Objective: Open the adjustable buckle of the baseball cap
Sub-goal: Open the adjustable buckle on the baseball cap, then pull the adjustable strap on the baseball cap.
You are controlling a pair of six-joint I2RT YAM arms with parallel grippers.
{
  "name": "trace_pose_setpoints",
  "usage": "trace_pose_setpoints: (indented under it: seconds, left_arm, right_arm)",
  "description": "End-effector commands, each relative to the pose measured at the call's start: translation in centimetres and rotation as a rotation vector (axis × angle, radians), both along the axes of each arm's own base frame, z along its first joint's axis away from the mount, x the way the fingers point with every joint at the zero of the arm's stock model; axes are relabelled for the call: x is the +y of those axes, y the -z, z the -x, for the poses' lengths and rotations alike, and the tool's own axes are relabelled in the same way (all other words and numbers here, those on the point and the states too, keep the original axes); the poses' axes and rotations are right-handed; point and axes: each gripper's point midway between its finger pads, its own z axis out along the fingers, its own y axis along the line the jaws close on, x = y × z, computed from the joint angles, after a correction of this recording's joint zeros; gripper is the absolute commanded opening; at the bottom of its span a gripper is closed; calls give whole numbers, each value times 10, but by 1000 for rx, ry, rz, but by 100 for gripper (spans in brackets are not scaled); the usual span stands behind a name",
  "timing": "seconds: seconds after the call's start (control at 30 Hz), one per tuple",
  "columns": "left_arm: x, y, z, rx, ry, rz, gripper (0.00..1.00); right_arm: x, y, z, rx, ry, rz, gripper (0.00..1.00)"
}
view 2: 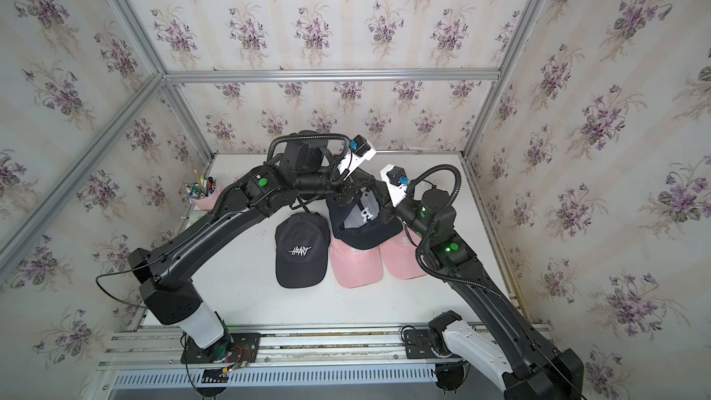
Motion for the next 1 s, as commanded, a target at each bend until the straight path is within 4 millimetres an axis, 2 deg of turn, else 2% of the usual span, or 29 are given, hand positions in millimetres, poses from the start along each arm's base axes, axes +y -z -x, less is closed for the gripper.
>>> trace_pose_setpoints:
  seconds: [0.0,0.3,0.47,0.57,0.6,0.67,0.73,0.77,0.87,0.97]
  left_arm:
    - [5,-15,-3,-38,-41,41,0]
    - [22,-19,-2,-54,-116,94,0]
    - [22,-10,-2,-33,-123,97,0]
    - [21,-7,-3,-27,-124,91,5]
    - [21,-7,-4,-27,-126,91,7]
    - [21,-7,-4,-31,-127,91,22]
    - [21,-9,-4,-39,-123,95,30]
    - [20,-11,-3,-45,-116,100,38]
    - [20,-20,-2,-63,-110,115,52]
    - [28,-29,-3,-97,-148,129,60]
  right_arm:
    - [-5,-8,-8,-3,51,-24,0]
    - [-9,0,-12,42,82,-62,0]
    - [-8,-1,-11,50,72,-81,0]
    - [-6,-3,-10,48,60,-92,0]
    - [-5,-4,-10,48,56,-94,0]
    - [-4,-6,-9,51,49,-102,0]
    - [-4,-9,-8,50,42,-109,0]
    - [-3,-10,-8,50,40,-112,0]
    - [-3,-13,-8,49,38,-120,0]
    - [-2,-13,-9,59,37,-122,0]
